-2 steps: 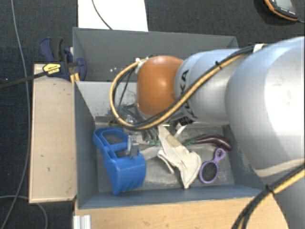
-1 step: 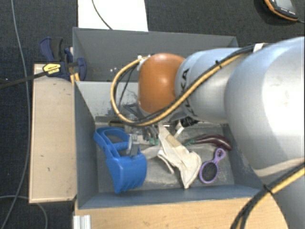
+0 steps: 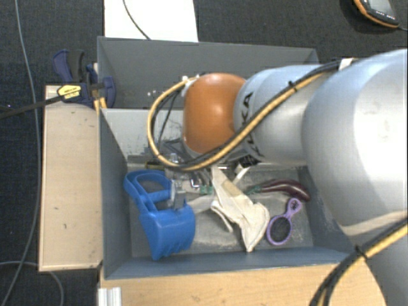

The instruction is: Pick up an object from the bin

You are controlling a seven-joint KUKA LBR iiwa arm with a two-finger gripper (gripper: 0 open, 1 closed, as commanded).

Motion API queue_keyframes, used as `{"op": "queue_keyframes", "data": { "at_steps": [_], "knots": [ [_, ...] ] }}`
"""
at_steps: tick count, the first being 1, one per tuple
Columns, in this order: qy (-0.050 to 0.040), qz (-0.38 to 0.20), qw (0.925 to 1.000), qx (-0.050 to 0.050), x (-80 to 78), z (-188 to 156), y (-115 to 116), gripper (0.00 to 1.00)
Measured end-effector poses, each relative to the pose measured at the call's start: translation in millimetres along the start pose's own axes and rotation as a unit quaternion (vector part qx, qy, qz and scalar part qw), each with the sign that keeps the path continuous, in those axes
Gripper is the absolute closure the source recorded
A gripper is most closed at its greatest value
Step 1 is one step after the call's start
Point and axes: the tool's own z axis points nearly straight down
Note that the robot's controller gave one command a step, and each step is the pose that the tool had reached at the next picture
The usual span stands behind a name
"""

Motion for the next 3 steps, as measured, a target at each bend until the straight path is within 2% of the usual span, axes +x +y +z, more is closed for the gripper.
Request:
{"op": "queue_keyframes", "data": {
  "at_steps": [1, 2, 3],
  "knots": [
    [0.0157, 0.022, 0.9996, 0.001, -9.0, -8.4, -8.2, 1.0],
    [0.0158, 0.022, 0.9996, 0.002, -8.9, -8.4, -8.1, 1.0],
    [0.0011, -0.088, 0.9961, -0.002, -4.7, -2.8, -3.5, 1.0]
  ]
}}
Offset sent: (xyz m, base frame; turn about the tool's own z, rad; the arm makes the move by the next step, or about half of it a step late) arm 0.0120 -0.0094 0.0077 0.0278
